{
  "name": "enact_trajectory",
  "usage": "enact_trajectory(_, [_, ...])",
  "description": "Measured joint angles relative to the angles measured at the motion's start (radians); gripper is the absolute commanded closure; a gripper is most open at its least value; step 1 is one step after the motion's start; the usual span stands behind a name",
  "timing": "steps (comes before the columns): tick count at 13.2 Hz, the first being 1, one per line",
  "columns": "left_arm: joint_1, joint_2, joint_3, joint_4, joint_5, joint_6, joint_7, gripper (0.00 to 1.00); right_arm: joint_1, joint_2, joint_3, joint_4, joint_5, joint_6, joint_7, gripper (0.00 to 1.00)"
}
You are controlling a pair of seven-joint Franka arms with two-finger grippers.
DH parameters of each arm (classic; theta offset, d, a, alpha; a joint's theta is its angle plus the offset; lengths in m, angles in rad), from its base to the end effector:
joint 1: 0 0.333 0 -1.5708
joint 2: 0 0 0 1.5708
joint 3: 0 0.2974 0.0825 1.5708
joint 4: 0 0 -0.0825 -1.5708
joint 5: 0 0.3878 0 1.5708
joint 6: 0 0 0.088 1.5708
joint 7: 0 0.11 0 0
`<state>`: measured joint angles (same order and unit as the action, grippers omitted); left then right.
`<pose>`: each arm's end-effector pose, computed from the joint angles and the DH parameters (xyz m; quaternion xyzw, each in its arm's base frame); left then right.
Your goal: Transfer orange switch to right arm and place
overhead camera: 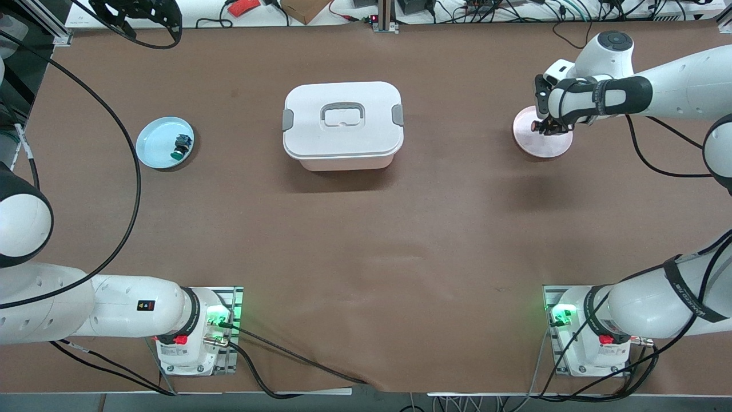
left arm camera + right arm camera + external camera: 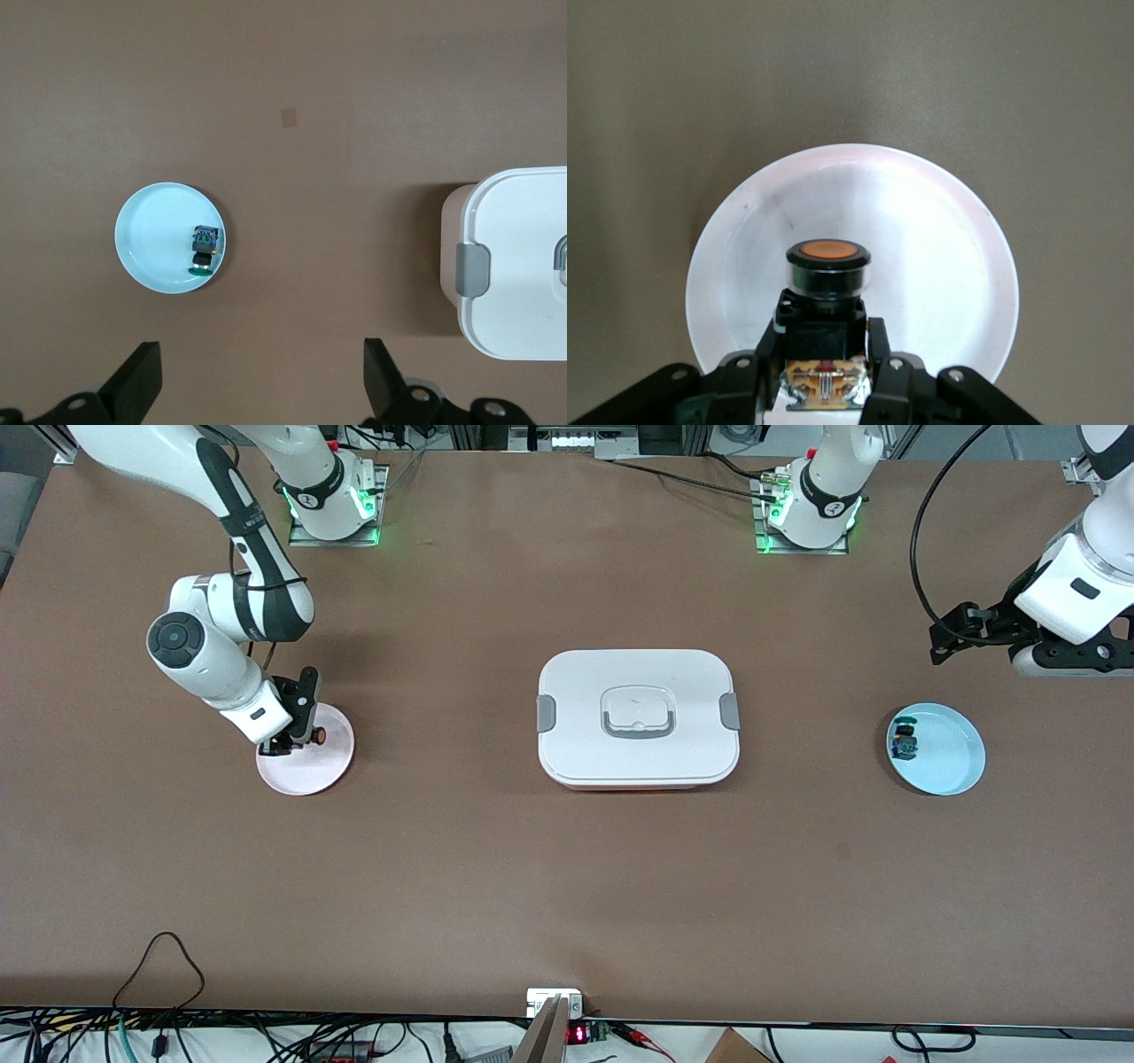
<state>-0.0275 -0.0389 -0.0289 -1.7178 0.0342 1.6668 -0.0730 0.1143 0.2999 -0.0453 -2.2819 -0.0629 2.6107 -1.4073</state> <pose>0.5513 -0.0279 0.5626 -0.9998 -0.0066 0.0049 0.0179 0.5323 0.0374 0.2007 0.7203 0.6931 -0.0029 0.0270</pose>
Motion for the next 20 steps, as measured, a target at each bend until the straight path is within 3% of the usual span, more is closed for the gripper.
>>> enact_trajectory(5, [-0.002,0.000,-0.003,0.001,0.000,-0.012,0.000,0.00,-0.027,0.038,-0.004,-0.010,0.000,0.064,-0.052,0.98])
enact_trajectory(6, [-0.002,0.000,-0.005,0.002,0.000,-0.020,0.000,0.00,-0.029,0.042,-0.004,-0.010,0.000,0.070,-0.056,0.86])
enact_trajectory(7, [-0.002,0.000,-0.006,0.004,0.000,-0.022,0.000,0.00,-0.030,0.046,-0.004,-0.010,0.000,0.076,-0.057,0.03])
enact_trajectory(15, [-0.005,0.006,-0.010,0.028,0.000,-0.035,0.000,0.00,-0.034,0.004,-0.004,0.003,0.001,0.052,-0.056,0.00])
enact_trajectory(20, [-0.003,0.007,-0.009,0.028,0.000,-0.040,0.000,0.00,-0.030,-0.125,-0.002,0.181,0.002,-0.220,0.063,0.00])
